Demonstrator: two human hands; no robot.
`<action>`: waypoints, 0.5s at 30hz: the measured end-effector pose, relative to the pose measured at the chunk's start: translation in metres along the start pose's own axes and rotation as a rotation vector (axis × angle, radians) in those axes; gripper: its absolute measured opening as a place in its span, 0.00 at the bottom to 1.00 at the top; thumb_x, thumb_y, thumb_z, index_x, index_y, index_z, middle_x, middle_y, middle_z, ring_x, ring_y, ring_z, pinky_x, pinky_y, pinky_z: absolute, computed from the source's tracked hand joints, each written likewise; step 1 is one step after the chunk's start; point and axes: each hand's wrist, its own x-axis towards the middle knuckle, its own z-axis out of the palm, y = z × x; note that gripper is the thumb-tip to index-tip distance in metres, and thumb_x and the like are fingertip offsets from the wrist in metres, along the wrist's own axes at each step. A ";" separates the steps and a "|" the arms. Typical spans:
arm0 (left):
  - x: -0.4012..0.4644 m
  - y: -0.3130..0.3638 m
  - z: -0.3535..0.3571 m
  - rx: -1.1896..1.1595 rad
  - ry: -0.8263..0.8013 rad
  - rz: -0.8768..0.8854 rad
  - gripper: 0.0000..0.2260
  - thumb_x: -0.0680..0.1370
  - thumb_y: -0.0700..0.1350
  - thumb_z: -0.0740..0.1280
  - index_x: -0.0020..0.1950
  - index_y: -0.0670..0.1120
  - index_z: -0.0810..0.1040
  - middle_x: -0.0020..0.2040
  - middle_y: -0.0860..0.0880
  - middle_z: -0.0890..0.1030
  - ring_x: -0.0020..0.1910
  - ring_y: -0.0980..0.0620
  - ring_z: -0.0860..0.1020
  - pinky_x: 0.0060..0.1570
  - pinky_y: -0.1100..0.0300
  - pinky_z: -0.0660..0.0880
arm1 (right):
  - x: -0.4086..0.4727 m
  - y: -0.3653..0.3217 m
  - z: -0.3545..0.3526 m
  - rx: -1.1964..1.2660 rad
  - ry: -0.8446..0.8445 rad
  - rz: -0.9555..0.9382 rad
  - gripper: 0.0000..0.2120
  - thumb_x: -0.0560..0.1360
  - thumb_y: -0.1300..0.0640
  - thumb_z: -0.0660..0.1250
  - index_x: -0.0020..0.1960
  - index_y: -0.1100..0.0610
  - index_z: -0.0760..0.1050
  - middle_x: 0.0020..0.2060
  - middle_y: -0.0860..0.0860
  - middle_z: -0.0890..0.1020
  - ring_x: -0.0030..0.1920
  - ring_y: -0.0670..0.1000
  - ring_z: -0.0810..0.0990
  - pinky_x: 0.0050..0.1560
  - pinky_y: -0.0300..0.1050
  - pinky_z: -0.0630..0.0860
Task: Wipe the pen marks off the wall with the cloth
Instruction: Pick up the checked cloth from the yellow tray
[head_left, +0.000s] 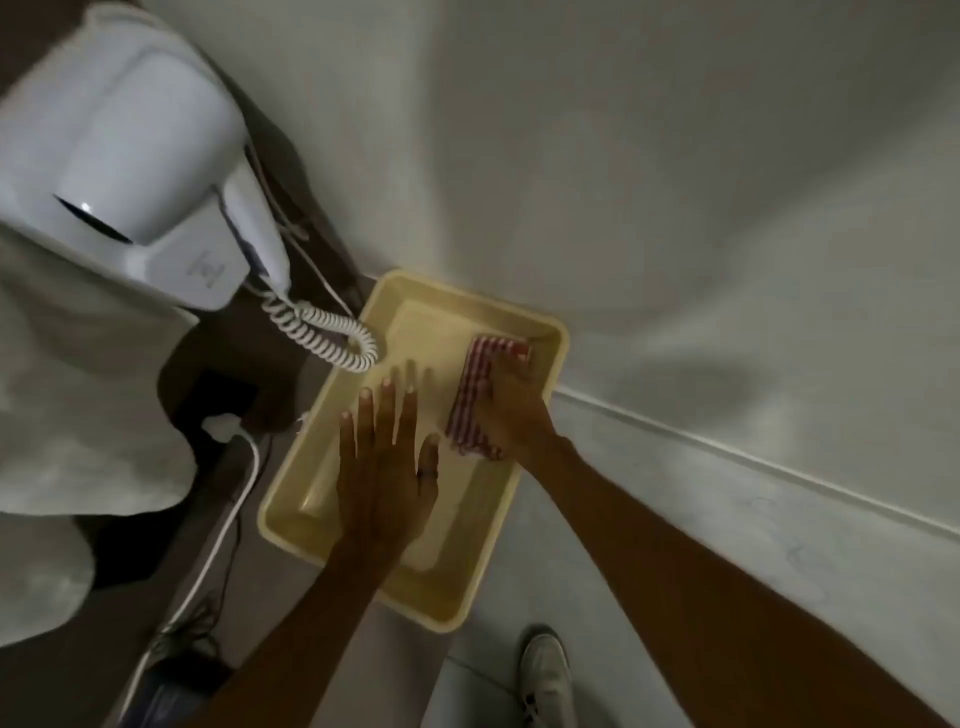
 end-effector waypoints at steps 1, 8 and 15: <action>0.002 -0.004 0.016 0.004 -0.029 -0.008 0.30 0.86 0.55 0.55 0.87 0.45 0.59 0.87 0.40 0.59 0.86 0.36 0.57 0.84 0.34 0.56 | 0.013 0.004 0.018 -0.068 0.020 0.039 0.36 0.87 0.54 0.56 0.86 0.62 0.40 0.87 0.62 0.45 0.87 0.63 0.46 0.87 0.59 0.50; 0.000 -0.007 0.066 0.046 -0.082 -0.063 0.31 0.85 0.55 0.49 0.87 0.43 0.54 0.87 0.38 0.56 0.86 0.34 0.54 0.84 0.33 0.56 | 0.042 0.011 0.078 -0.320 0.145 0.018 0.42 0.82 0.62 0.60 0.84 0.66 0.36 0.84 0.69 0.41 0.85 0.69 0.38 0.86 0.66 0.40; -0.045 0.057 0.020 -0.040 0.119 -0.148 0.29 0.88 0.55 0.54 0.87 0.42 0.58 0.87 0.40 0.57 0.86 0.37 0.55 0.85 0.35 0.56 | -0.033 0.020 0.006 -0.067 0.279 -0.364 0.35 0.80 0.69 0.58 0.84 0.66 0.49 0.86 0.64 0.50 0.87 0.64 0.44 0.87 0.62 0.53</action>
